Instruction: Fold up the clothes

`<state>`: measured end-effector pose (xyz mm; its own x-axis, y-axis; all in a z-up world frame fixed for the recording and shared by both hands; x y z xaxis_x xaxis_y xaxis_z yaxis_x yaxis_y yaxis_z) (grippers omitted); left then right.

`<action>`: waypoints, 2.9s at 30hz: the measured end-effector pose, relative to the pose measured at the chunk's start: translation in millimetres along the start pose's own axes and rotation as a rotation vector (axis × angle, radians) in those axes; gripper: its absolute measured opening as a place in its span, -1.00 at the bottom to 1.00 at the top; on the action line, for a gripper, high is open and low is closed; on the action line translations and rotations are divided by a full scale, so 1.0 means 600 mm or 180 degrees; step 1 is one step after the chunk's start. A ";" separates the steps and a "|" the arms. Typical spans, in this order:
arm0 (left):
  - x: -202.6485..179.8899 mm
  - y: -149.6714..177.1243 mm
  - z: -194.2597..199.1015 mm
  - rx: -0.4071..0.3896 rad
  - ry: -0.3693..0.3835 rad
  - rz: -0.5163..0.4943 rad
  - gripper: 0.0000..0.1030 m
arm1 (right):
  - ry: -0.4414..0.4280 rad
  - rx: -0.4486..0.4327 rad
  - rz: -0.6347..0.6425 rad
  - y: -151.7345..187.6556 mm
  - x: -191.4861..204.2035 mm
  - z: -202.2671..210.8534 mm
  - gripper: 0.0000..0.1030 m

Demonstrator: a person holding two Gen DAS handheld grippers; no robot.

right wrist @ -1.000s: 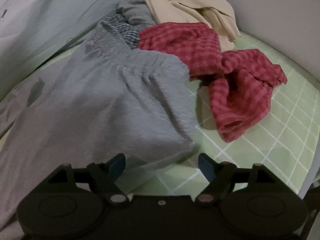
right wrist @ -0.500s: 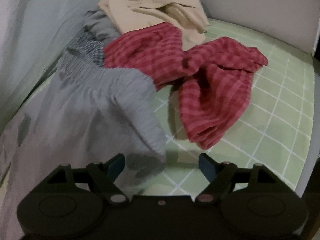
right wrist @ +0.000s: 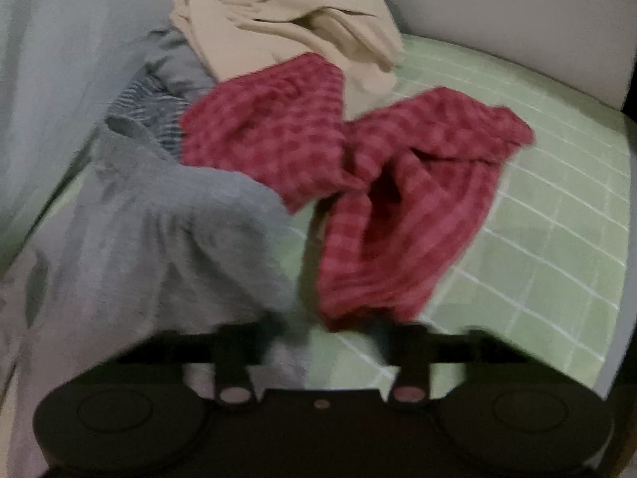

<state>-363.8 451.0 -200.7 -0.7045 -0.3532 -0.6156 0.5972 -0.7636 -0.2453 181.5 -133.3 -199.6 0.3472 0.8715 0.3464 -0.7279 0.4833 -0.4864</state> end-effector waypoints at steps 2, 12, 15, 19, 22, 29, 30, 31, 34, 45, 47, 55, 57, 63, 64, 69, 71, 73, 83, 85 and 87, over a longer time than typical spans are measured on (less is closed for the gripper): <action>-0.030 -0.019 0.003 -0.0072 0.0113 -0.0083 -1.00 | -0.0185 0.0019 -0.0126 -0.007 0.010 0.004 -0.93; -0.294 -0.138 0.068 -0.0504 0.1038 -0.0696 -1.00 | -0.0927 -0.0476 -0.0210 -0.111 0.128 0.093 -0.95; -0.335 -0.152 0.129 -0.0707 0.1384 -0.0794 -1.00 | -0.1056 -0.0642 -0.0220 -0.131 0.138 0.131 -0.95; -0.306 -0.150 0.188 -0.0922 0.1378 -0.0865 -1.00 | -0.1017 -0.0687 -0.0114 -0.118 0.120 0.149 -0.95; -0.204 -0.131 0.184 -0.0922 0.0917 -0.0762 -1.00 | -0.0898 -0.0599 -0.0028 -0.087 0.094 0.138 -0.95; 0.053 -0.059 0.126 -0.0632 -0.0372 -0.0298 -1.00 | -0.0773 -0.0242 0.0100 -0.025 0.062 0.105 -0.94; 0.068 -0.052 0.124 -0.0626 -0.0428 -0.0215 -1.00 | -0.0750 -0.0197 0.0174 -0.019 0.065 0.101 -0.93; 0.082 -0.045 0.123 -0.0623 -0.0479 -0.0134 -1.00 | -0.0729 -0.0167 0.0244 -0.013 0.068 0.100 -0.91; 0.075 -0.035 0.125 -0.0697 -0.0531 -0.0196 -0.85 | -0.0686 -0.0136 0.0426 -0.009 0.080 0.100 -0.77; -0.048 -0.019 0.163 -0.1084 -0.0803 -0.1112 0.00 | -0.0655 -0.0058 0.0568 -0.015 0.078 0.105 -0.40; -0.067 -0.008 0.172 -0.1136 -0.0852 -0.1246 0.04 | -0.0629 -0.0061 0.0640 -0.015 0.072 0.106 -0.30; -0.148 0.116 0.157 -0.0939 -0.0690 -0.1624 0.17 | -0.0466 -0.0087 0.1112 -0.025 0.017 0.107 0.01; -0.168 0.174 0.133 -0.0734 -0.0647 -0.1745 0.17 | -0.0513 0.0004 0.1178 -0.026 0.002 0.097 0.10; -0.224 0.404 0.052 0.0052 -0.0440 -0.2178 0.21 | -0.0520 0.0294 0.1405 -0.031 -0.001 0.023 0.31; -0.234 0.443 0.036 0.0180 -0.0434 -0.2271 0.21 | -0.0531 0.0310 0.1475 -0.033 0.005 0.010 0.33; -0.279 0.559 -0.023 0.0583 -0.0363 -0.2505 0.21 | -0.0527 0.0175 0.1861 -0.059 0.021 -0.049 -0.41; -0.291 0.581 -0.040 0.0663 -0.0377 -0.2580 0.22 | -0.0486 0.0072 0.1891 -0.098 0.015 -0.063 -0.66; -0.300 0.593 -0.054 0.0678 -0.0464 -0.2695 0.28 | -0.0168 -0.0228 0.1798 -0.169 -0.008 -0.078 -0.71; -0.310 0.611 -0.067 0.0686 -0.0667 -0.2845 0.35 | 0.1699 -0.1838 0.2167 -0.442 -0.073 -0.019 0.15; -0.311 0.613 -0.068 0.0697 -0.0675 -0.2847 0.45 | 0.1661 -0.1524 0.2702 -0.401 -0.047 -0.027 0.71; -0.315 0.616 -0.073 0.0717 -0.0706 -0.2928 0.49 | 0.1478 -0.1433 0.2867 -0.353 -0.023 -0.015 0.72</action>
<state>7.0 259.3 -207.9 -0.9293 0.3571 -0.0943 -0.2940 -0.8696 -0.3967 336.1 -246.6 -108.5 0.0554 0.8204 -0.5692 -0.5769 -0.4389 -0.6888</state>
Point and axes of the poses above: each gripper's, at about its wrist camera, not at the fingertips, and z roughly against the way its jaws point, x to its left, y to its underside, the point moved 8 cm from there along -z, roughly the way its jaws point, and after that the axes turned 10 degrees about -z, right-handed, at the moved point
